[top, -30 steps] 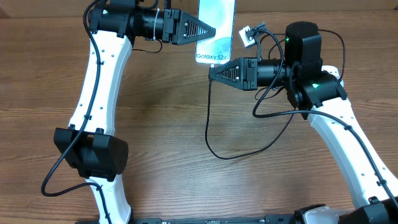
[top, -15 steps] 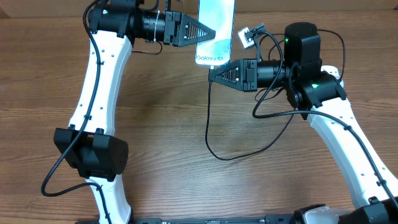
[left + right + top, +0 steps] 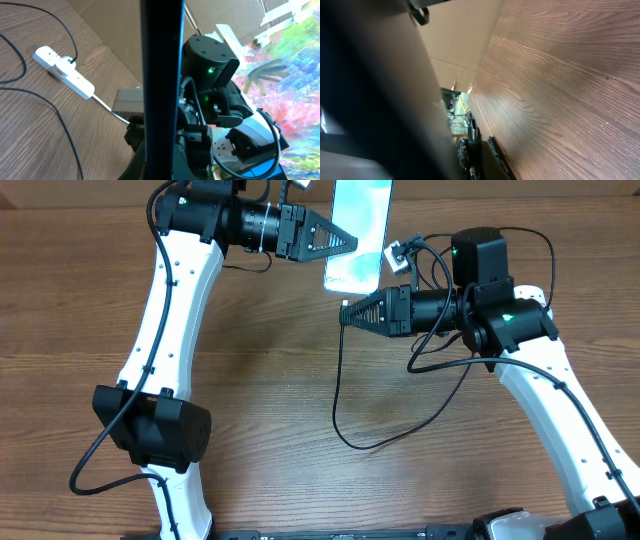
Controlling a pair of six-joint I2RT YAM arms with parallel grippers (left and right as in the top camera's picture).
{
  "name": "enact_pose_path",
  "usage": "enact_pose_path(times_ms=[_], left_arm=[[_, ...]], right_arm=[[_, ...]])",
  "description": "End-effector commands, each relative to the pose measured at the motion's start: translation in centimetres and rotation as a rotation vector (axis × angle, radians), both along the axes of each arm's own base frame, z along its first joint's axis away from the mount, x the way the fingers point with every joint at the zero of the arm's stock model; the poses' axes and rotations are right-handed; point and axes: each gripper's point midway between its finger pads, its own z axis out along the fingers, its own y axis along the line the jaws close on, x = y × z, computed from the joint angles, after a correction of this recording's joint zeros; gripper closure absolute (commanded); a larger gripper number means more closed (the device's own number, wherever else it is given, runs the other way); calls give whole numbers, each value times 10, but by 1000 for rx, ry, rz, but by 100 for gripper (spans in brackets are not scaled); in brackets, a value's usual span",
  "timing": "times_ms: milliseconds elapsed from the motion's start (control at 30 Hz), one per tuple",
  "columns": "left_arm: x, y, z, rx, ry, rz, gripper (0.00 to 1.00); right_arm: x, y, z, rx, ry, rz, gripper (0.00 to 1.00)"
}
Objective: Plug charger to phone and switch on socket
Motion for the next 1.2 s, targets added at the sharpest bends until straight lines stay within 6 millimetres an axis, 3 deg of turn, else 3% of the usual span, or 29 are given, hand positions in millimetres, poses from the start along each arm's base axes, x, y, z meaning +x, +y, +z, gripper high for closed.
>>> enact_pose_path(times_ms=[0, 100, 467, 800, 1000, 1167], left_arm=[[-10, -6, 11, -36, -39, -40, 96], [-6, -3, 10, -28, -42, -26, 96], [-1, 8, 11, -34, -28, -4, 96], [-1, 7, 11, -34, -28, -5, 96], [-2, 6, 11, -34, -28, -8, 96], [-1, 6, 11, -33, -28, -7, 96]], right_arm=[[-1, 0, 11, 0, -80, 12, 96], [-6, -1, 13, 22, -110, 54, 96], [3, -30, 19, 67, -75, 13, 96], [4, -26, 22, 75, -66, 13, 95], [-4, -3, 13, 16, -112, 41, 96], [0, -3, 9, -11, -115, 17, 96]])
